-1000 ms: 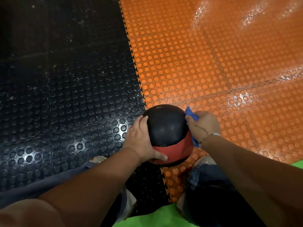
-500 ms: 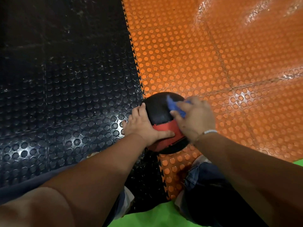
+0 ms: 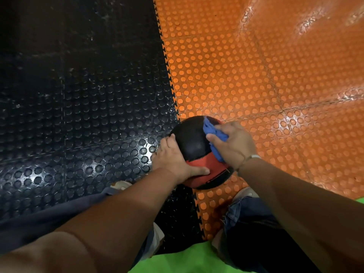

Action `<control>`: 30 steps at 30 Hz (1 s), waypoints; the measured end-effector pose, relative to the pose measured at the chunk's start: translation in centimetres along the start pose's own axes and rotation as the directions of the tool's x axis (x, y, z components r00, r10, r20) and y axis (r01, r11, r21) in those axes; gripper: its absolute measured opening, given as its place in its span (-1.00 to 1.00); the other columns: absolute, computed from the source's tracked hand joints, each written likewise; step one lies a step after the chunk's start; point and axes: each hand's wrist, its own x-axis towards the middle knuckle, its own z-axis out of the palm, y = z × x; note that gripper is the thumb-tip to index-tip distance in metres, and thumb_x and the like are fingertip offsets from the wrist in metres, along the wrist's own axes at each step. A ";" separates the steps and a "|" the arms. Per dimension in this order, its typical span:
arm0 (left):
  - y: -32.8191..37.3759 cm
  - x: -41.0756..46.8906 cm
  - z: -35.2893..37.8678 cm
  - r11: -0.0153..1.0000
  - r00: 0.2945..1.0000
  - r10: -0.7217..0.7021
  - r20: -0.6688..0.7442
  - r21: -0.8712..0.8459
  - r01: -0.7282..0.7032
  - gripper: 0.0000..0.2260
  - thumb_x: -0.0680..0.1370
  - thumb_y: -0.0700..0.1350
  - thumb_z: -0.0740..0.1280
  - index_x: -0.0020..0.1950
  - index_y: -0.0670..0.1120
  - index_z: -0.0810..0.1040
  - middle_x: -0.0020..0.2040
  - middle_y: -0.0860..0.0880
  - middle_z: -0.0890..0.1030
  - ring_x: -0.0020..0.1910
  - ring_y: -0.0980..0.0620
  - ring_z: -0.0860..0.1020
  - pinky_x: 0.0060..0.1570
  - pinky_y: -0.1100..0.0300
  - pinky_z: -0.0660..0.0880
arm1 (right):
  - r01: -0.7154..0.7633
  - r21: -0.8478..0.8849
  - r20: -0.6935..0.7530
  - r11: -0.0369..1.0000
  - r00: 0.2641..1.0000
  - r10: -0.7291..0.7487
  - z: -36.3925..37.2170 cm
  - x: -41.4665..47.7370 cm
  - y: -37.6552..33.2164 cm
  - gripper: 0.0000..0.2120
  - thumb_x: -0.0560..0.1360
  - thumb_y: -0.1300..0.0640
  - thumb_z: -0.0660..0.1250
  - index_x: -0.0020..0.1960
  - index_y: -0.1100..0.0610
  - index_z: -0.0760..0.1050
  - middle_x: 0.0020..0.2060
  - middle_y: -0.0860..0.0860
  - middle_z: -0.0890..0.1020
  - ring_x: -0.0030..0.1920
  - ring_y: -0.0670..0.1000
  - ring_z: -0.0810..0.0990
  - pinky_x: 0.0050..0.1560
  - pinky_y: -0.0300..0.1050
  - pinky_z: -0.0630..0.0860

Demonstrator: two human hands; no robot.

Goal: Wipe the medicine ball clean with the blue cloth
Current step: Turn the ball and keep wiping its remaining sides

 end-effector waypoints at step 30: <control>-2.7 -5.9 1.2 0.966 0.997 -0.007 0.072 0.257 -0.012 0.27 0.18 0.50 0.34 0.53 -0.10 -0.33 0.56 -0.03 -0.24 0.54 -0.02 -0.17 0.46 -0.06 -0.20 | 0.444 -0.330 0.347 0.833 0.878 -0.331 2.0 -9.3 0.5 -0.65 0.54 -0.09 0.19 0.31 -0.11 0.44 0.22 -0.09 0.44 0.16 0.06 0.42 0.19 -0.04 0.42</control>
